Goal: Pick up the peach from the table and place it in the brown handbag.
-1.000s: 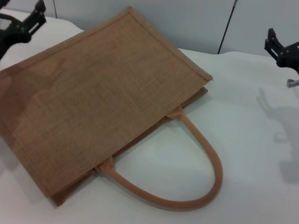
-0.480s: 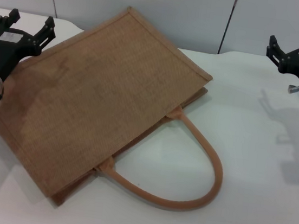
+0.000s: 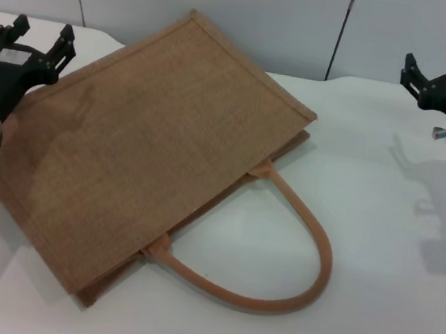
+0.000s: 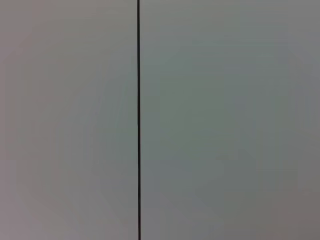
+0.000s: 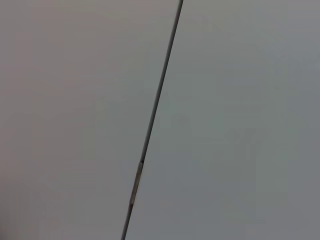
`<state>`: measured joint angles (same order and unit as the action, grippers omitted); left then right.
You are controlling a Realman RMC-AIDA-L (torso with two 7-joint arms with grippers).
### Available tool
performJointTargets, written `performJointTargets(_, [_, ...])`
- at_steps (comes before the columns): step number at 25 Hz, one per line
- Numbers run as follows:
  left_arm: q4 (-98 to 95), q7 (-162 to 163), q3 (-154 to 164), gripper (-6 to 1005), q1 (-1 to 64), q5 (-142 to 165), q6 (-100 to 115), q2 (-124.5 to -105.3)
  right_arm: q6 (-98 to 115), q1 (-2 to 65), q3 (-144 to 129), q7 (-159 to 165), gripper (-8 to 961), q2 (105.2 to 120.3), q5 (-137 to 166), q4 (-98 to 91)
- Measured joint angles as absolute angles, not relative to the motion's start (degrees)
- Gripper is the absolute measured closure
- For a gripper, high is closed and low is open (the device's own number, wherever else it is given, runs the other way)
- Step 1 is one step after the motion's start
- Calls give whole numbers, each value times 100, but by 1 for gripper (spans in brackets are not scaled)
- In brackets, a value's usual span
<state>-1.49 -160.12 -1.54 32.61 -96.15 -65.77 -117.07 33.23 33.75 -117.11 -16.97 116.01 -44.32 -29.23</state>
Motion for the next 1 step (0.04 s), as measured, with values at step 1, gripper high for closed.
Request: performJointTargets(1, [-149, -16012, -155, 147, 3261, -9615, -6559, -11707, 3323, 3376, -11707, -1696, 61, 11601, -4433, -2919])
